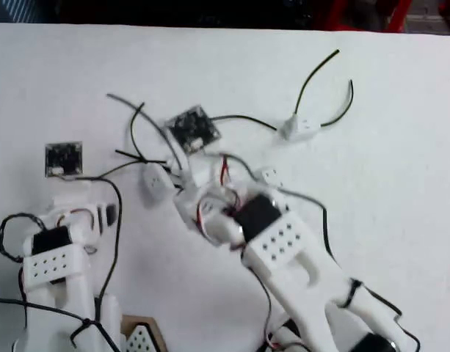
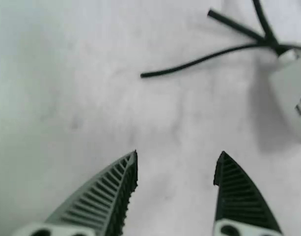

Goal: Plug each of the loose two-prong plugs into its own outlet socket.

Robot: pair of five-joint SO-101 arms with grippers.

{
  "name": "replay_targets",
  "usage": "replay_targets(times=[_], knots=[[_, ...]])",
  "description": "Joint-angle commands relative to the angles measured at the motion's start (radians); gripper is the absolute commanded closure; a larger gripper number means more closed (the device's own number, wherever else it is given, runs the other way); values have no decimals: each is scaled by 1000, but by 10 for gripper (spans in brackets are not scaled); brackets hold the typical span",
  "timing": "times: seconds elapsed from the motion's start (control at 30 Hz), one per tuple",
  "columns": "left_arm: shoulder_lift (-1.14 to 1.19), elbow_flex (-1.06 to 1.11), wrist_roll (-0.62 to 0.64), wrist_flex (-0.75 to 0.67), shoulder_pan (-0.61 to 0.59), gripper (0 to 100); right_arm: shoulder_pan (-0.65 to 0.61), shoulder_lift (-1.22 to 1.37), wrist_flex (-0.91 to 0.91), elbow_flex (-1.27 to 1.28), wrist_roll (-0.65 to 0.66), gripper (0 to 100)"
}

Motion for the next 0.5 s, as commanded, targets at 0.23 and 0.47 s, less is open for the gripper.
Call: replay_targets(times=[0.23, 0.47], knots=[[-24, -256, 239, -14, 217, 744, -12, -300, -309, 325, -14, 981], [-28, -298, 250, -9, 430, 744, -61, -302, -315, 354, -12, 981]])
